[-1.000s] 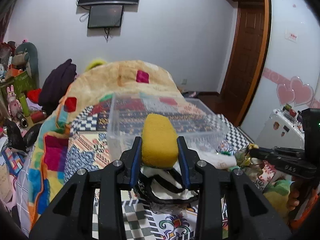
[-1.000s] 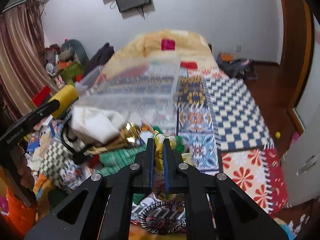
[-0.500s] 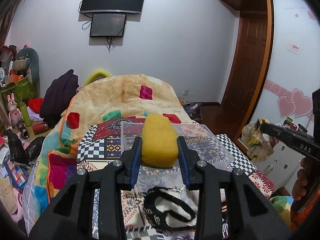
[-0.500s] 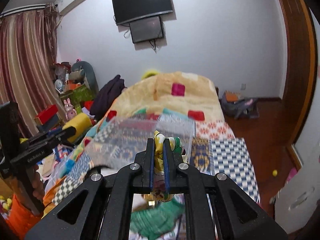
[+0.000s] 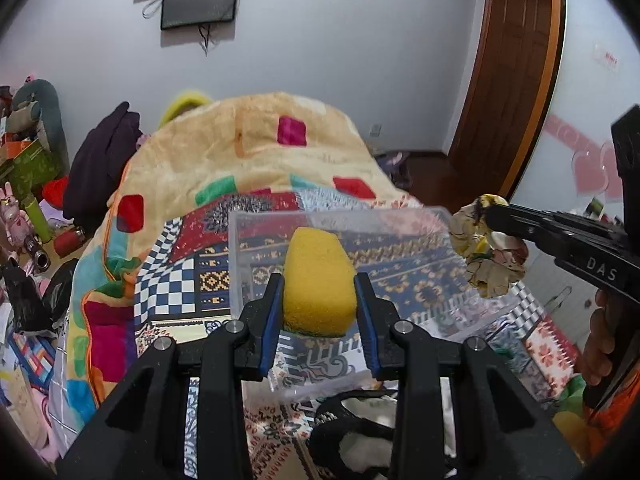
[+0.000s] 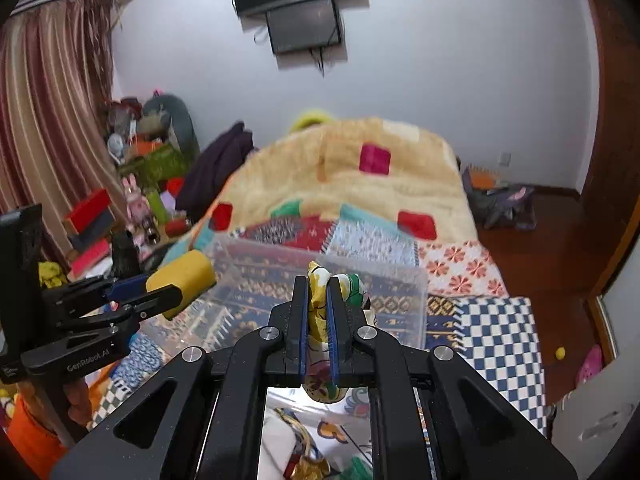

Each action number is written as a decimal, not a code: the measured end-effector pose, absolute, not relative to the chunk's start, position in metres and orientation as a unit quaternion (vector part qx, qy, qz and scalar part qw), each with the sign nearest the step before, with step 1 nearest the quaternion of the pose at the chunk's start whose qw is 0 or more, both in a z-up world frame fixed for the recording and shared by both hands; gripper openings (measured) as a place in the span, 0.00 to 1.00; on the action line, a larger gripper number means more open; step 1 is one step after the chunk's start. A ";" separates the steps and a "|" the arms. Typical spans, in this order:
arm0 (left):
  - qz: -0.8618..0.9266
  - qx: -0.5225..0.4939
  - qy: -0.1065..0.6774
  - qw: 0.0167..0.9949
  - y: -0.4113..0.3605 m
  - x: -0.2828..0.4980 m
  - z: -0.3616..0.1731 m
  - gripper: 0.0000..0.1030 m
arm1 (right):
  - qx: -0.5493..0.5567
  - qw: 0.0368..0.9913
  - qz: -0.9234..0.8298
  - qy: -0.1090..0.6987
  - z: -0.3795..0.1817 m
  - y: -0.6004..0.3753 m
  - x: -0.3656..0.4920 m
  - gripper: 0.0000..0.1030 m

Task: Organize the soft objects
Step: 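Lower the sponge into the clear box with the left tool while the right tool drops the scarf in, then grasp the white cloth with the left tool while the right tool grasps the green knitted glove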

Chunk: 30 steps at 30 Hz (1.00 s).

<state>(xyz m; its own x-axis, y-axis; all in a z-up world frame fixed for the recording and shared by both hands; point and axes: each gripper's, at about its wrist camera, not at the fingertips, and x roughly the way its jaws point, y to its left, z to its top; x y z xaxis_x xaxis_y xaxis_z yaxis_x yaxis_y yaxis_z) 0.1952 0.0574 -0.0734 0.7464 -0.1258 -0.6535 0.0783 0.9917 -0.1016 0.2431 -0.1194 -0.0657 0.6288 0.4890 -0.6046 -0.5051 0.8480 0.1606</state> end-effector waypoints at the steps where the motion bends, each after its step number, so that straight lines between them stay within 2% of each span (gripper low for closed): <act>1: -0.056 -0.032 0.359 0.931 0.056 0.200 -0.077 0.33 | -0.016 0.898 0.274 0.342 -0.071 -0.117 0.248 0.07; 8: -0.059 -0.016 0.398 0.915 0.049 0.229 -0.101 0.33 | -0.052 0.868 0.267 0.414 -0.108 -0.104 0.271 0.07; 18: -0.059 0.002 0.417 0.907 0.043 0.237 -0.112 0.36 | -0.074 0.846 0.277 0.449 -0.126 -0.096 0.271 0.08; 20: -0.063 0.000 0.416 0.907 0.043 0.235 -0.111 0.39 | -0.075 0.847 0.280 0.446 -0.122 -0.095 0.269 0.12; 24: -0.065 -0.006 0.404 0.912 0.044 0.227 -0.102 0.52 | -0.077 0.856 0.282 0.426 -0.110 -0.097 0.262 0.35; 27: -0.064 -0.004 0.387 0.920 0.044 0.217 -0.089 0.56 | -0.074 0.865 0.284 0.407 -0.096 -0.103 0.254 0.45; 30: -0.061 0.001 0.361 0.931 0.042 0.200 -0.073 0.68 | -0.065 0.877 0.282 0.383 -0.079 -0.113 0.242 0.58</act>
<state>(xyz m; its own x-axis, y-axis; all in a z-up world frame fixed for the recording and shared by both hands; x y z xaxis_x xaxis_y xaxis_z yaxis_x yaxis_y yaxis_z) 0.2002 0.0419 -0.0725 0.7323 -0.1136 -0.6715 0.1147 0.9925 -0.0428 0.2424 -0.1131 -0.0795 0.5476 0.4441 -0.7091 -0.5443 0.8328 0.1012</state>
